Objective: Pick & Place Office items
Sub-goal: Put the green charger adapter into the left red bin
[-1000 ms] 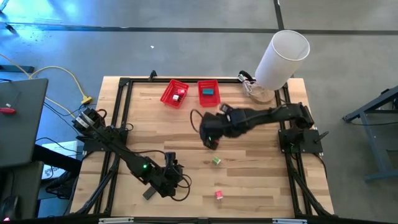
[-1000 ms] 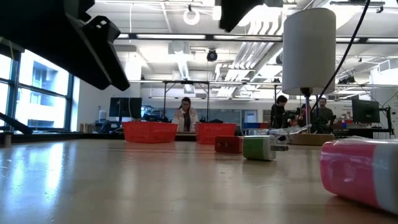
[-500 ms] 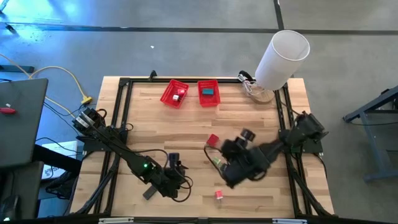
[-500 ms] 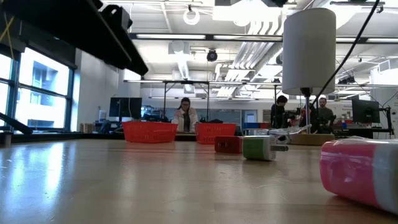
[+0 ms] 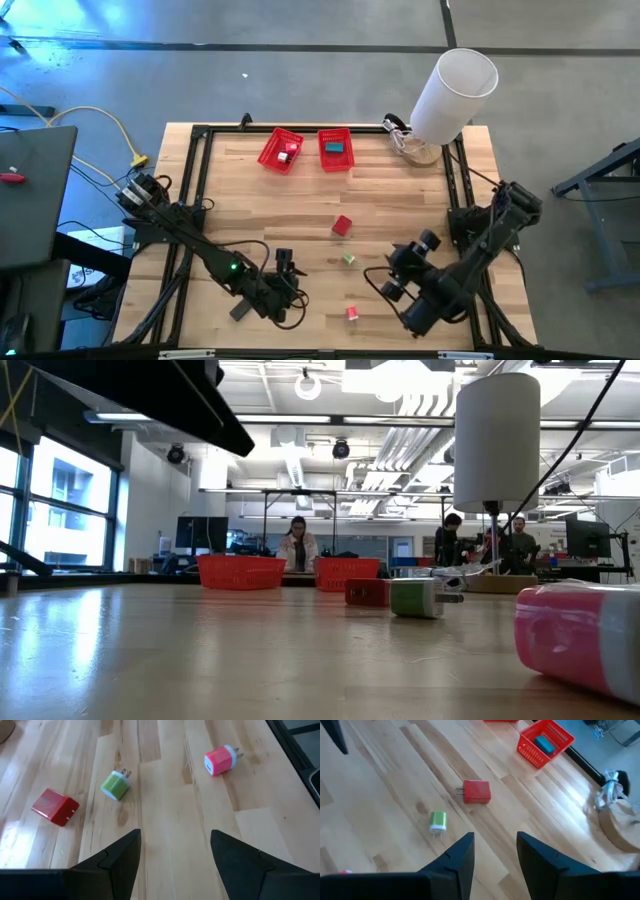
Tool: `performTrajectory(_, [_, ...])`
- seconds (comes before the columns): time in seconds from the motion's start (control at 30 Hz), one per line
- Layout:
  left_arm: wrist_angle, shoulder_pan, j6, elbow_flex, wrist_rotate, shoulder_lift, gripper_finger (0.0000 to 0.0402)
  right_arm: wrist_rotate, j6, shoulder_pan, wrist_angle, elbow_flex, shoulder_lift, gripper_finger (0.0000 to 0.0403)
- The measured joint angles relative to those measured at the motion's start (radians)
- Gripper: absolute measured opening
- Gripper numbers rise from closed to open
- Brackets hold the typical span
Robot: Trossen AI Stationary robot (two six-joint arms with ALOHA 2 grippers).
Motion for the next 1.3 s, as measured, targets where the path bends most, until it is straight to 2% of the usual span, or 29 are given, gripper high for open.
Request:
performTrajectory(0.17, [-0.001, -0.005, 0.003, 0.0, 0.023, -0.021, 0.0229, 0.06, 0.043, 0.063, 0.077, -0.059, -0.002, 0.0134])
performTrajectory(0.47, [0.007, -0.015, -0.024, 0.0, 0.066, -0.104, 0.0229, 0.248, 0.037, 0.129, 0.272, -0.197, -0.002, 0.0134])
performTrajectory(0.7, [-0.031, -0.022, -0.113, 0.0, 0.258, -0.152, 0.0229, 0.24, 0.034, 0.131, 0.351, -0.249, -0.002, 0.0134])
performTrajectory(0.83, [-0.059, -0.022, -0.14, 0.0, 0.365, -0.155, 0.0229, 0.251, -0.029, 0.127, 0.4, -0.249, -0.002, 0.0134])
performTrajectory(1.3, [-0.083, -0.02, -0.091, 0.0, 0.372, -0.126, 0.0229, 0.228, -0.172, 0.116, 0.567, -0.249, -0.002, 0.0134])
